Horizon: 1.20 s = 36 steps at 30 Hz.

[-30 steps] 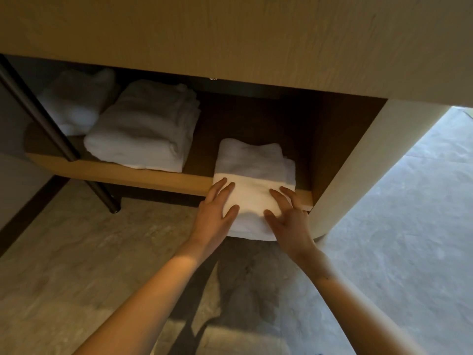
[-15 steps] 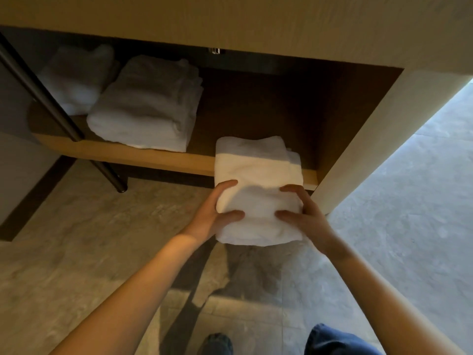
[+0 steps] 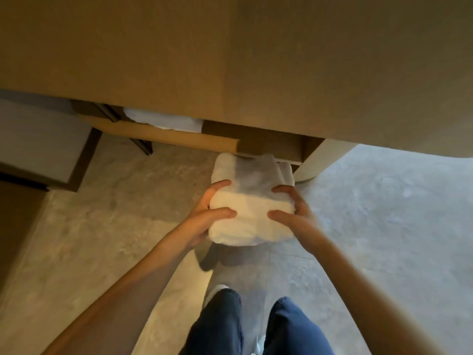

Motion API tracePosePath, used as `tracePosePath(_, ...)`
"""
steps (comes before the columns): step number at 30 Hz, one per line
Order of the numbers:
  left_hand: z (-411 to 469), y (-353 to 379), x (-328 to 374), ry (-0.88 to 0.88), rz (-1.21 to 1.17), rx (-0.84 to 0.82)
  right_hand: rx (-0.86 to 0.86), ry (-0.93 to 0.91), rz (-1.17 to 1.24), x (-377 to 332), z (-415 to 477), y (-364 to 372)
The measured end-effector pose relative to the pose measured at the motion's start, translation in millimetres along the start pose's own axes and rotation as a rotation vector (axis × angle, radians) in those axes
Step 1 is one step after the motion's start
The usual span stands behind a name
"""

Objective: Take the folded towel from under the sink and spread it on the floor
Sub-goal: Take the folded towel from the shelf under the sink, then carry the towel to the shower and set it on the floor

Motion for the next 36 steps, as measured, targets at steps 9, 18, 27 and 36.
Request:
tracePosePath(9, -175, 65, 171, -0.055, -0.012, 0.010, -0.096, -0.030, -0.020, -129, -208, 9)
tracePosePath(18, -295, 138, 370, 0.126, 0.068, 0.038, -0.087, -0.163, -0.010, -279, -386, -2)
tracePosePath(27, -314, 155, 521, 0.461, 0.204, -0.007, -0.041, -0.440, 0.035, -426, -465, 3)
tracePosePath(36, -295, 140, 563, 0.540, 0.225, -0.051, -0.030, -0.525, 0.036, -466, -459, 17)
Point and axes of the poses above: each hand's wrist, its own z-axis towards the middle knuckle, its own y-axis out of the palm, x = y × z, the point moved 7 cm from there along z, towards the middle knuckle, and after that the axes turned 10 degrees about y, right-handed, at the moved point
